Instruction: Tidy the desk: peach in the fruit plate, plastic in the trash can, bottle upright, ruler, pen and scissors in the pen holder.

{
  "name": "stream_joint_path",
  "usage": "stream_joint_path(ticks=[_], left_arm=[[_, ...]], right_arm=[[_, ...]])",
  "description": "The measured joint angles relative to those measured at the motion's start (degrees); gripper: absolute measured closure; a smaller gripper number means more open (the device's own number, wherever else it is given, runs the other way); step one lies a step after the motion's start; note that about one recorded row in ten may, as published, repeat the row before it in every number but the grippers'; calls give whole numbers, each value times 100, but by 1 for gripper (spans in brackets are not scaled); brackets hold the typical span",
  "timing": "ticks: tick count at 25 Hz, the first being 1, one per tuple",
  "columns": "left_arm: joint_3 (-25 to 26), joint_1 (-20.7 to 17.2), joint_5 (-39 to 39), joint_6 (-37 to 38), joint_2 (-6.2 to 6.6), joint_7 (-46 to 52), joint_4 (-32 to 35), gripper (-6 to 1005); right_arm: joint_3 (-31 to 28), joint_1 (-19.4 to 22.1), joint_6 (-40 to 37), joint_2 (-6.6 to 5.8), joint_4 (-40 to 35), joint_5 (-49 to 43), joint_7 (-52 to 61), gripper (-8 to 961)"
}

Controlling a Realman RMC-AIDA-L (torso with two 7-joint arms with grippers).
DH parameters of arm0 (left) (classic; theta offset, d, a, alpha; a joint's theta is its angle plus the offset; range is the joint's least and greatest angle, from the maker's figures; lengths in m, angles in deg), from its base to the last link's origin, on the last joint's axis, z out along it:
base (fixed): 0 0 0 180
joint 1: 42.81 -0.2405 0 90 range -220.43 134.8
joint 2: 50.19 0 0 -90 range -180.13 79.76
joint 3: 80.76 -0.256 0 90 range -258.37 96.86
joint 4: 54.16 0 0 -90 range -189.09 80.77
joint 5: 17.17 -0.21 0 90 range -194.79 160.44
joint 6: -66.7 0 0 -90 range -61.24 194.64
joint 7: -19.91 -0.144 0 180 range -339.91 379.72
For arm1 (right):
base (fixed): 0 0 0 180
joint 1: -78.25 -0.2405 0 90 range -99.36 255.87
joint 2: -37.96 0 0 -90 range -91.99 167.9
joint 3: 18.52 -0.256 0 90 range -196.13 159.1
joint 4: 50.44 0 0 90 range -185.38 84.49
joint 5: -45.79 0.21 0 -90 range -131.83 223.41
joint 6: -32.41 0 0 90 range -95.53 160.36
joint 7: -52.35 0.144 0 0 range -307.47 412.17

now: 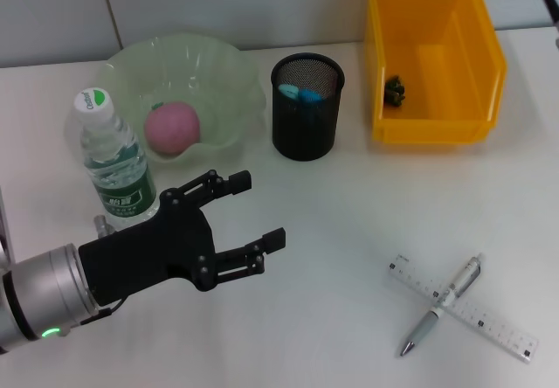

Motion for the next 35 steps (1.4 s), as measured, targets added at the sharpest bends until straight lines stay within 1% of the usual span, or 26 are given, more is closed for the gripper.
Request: stream_joint_path(ticks=[1, 4, 5, 6, 9, 10, 11, 15, 17, 18, 19, 21, 24, 25, 26, 29, 30, 31, 32, 34, 35], left_arm=[[0, 0, 0, 0, 0, 0, 0, 149], [-29, 5, -5, 4, 7, -17, 8, 150], [-32, 9, -5, 3, 8, -29, 9, 150], [-36, 16, -6, -3, 8, -45, 9, 150], [-34, 25, -8, -31, 9, -63, 11, 150], [-30, 25, -9, -40, 9, -65, 11, 149], [-30, 29, -10, -53, 9, -67, 11, 149], [-49, 51, -16, -107, 9, -74, 11, 149], [-84, 52, -20, -120, 10, -66, 11, 149], [-126, 55, -21, -123, 17, -45, 13, 150], [-148, 57, -22, -123, 22, -32, 15, 150], [-204, 61, -95, -126, 41, 27, 42, 150], [-212, 63, -405, -133, 52, 210, 186, 150], [-201, 66, -603, -137, 54, 315, 283, 150], [-185, 68, -777, -139, 55, 402, 361, 150], [-142, 55, -1189, -141, 57, 595, 572, 149], [-130, 38, -1282, -131, 64, 659, 653, 149], [-119, 25, -1337, -117, 83, 701, 709, 149], [-114, 17, -1356, -100, 107, 722, 743, 149], [-117, 13, -1374, -73, 176, 746, 777, 149], [-132, 43, -1449, -64, 268, 757, 785, 149]], right_arm=[[0, 0, 0, 0, 0, 0, 0, 259], [-702, 74, -573, -45, -6, -1601, 1888, 224], [-1106, 97, -983, -74, -54, -2547, 2802, 215], [-1106, 97, -983, -74, -54, -2547, 2802, 205], [-1718, 109, -1583, -127, -198, -4050, 4073, 196], [-2109, 142, -1968, -142, -379, -4931, 4681, 196], [-2109, 142, -1968, -142, -379, -4931, 4681, 196], [-2722, 188, -2663, -147, -837, -6405, 5437, 197], [-3026, 142, -3027, -149, -1063, -7211, 5777, 198], [-3254, 49, -3393, -167, -1262, -7988, 6041, 198], [-3254, 49, -3393, -167, -1262, -7988, 6041, 199], [-3390, -87, -3877, -207, -1454, -8765, 6236, 199], [-3452, -287, -4419, -255, -1643, -9501, 6404, 200], [-3460, -479, -4614, -289, -1807, -10073, 6665, 200], [-3460, -479, -4614, -289, -1807, -10073, 6665, 200], [-3438, -792, -4795, -315, -1979, -10865, 7045, 201], [-3409, -985, -4897, -312, -2056, -11279, 7273, 201], [-3409, -985, -4897, -312, -2056, -11279, 7273, 201], [-3399, -1073, -4922, -296, -2099, -11457, 7376, 201], [-3318, -1286, -4934, -223, -2202, -11882, 7625, 201], [-3106, -1468, -4935, -165, -2248, -12267, 7839, 201]])
